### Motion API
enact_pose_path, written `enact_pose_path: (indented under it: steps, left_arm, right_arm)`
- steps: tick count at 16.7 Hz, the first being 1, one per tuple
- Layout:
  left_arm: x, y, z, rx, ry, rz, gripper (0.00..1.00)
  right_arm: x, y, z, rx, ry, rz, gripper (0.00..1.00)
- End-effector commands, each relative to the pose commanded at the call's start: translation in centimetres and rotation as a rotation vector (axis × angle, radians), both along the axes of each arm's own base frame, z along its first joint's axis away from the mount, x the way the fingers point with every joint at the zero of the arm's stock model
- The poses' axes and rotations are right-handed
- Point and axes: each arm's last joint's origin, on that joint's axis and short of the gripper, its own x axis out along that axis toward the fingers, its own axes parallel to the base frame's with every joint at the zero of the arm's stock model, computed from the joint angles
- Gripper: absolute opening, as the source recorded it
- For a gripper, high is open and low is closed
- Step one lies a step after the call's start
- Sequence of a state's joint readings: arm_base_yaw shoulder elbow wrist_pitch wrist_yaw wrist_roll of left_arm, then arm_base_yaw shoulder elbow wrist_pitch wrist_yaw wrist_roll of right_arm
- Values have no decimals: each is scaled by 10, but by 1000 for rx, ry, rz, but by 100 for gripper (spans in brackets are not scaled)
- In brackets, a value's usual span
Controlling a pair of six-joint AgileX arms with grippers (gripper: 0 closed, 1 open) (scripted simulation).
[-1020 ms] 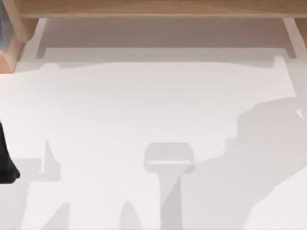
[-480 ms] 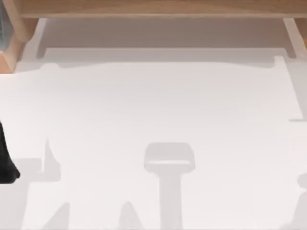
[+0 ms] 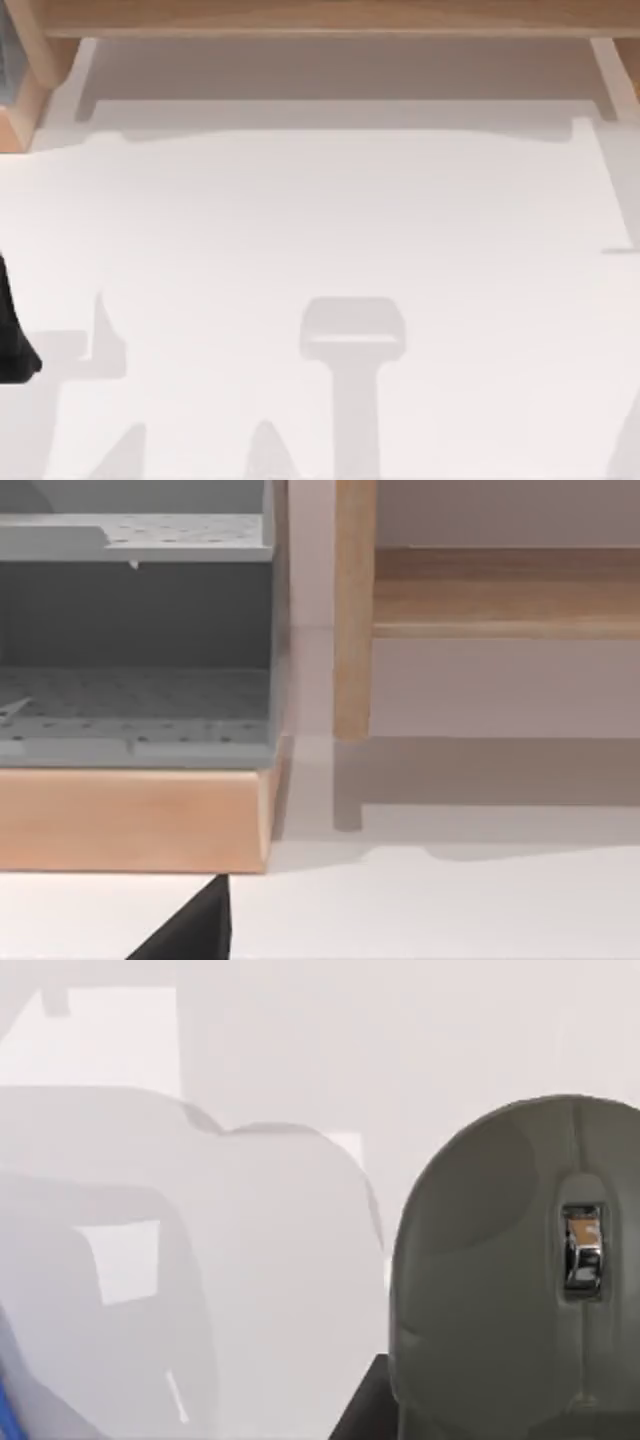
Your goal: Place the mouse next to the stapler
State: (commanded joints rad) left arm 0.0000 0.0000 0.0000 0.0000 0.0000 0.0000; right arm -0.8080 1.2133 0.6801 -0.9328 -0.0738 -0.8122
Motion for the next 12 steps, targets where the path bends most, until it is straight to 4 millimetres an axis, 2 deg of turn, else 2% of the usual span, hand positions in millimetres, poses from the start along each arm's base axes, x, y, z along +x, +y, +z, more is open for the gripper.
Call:
enact_pose_path:
  steps: [5,12]
  left_arm:
    - [0,0,0,0,0,0,100]
    - [0,0,0,0,0,0,100]
  right_arm:
    - [-22,13,-20,35,22,-30,0]
    - [-21,13,-20,37,24,-28,0]
